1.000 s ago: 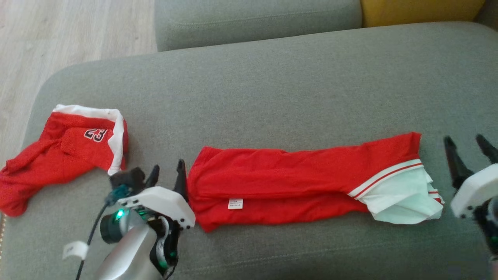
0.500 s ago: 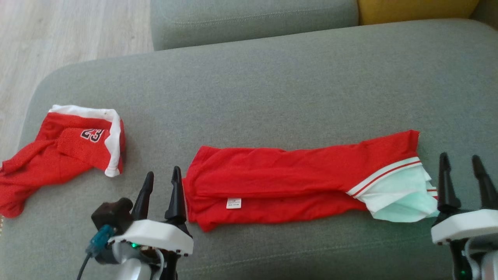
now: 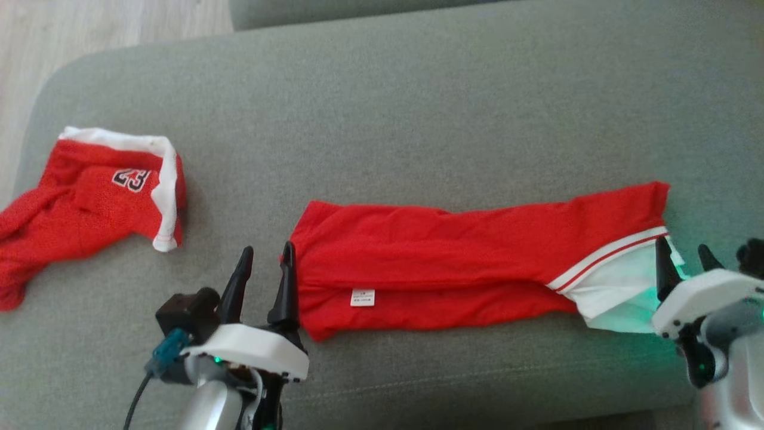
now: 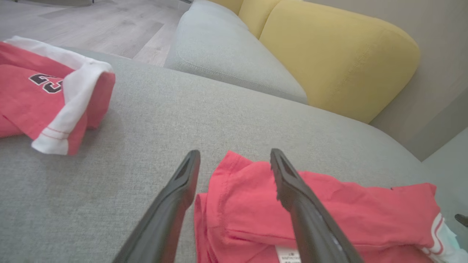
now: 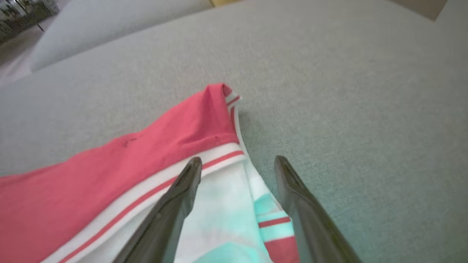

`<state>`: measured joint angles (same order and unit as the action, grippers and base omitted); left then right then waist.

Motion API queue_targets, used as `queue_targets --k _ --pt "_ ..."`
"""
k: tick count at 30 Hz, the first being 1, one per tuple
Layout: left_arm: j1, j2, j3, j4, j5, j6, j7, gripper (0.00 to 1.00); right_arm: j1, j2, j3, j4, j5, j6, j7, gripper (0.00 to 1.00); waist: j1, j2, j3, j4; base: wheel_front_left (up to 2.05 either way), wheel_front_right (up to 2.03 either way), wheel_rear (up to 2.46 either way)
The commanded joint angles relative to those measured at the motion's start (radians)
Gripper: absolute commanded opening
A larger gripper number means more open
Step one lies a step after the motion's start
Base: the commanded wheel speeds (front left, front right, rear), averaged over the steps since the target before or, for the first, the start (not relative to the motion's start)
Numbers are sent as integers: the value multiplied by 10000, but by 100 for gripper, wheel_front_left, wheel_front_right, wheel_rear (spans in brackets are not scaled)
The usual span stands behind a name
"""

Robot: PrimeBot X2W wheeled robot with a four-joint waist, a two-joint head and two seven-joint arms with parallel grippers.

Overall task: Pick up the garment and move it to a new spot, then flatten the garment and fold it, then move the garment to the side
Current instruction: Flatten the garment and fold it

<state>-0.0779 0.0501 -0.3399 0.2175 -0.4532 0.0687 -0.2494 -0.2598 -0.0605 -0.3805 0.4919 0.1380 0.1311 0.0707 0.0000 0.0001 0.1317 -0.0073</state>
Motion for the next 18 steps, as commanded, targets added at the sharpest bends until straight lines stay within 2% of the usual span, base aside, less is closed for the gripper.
queue_targets --k 1,9,15,18 --pt "-587 3 320 -214 120 -58 -123 100 -649 -298 251 8 -136 -4 194 100 0 -1 321 82 0 0 0" --pt "-1127 2 726 -137 411 -127 -123 100 -1562 -779 371 1170 -499 -4 817 100 0 -1 803 116 0 0 0" --pt "-1418 2 959 -179 512 -138 -124 100 -2160 -801 223 1856 -477 -4 1149 100 0 -1 1132 109 0 0 0" --pt "-1525 2 1047 -71 717 -2 -124 100 -2259 -749 182 2204 -300 -4 1433 100 0 -1 1161 126 0 0 0"
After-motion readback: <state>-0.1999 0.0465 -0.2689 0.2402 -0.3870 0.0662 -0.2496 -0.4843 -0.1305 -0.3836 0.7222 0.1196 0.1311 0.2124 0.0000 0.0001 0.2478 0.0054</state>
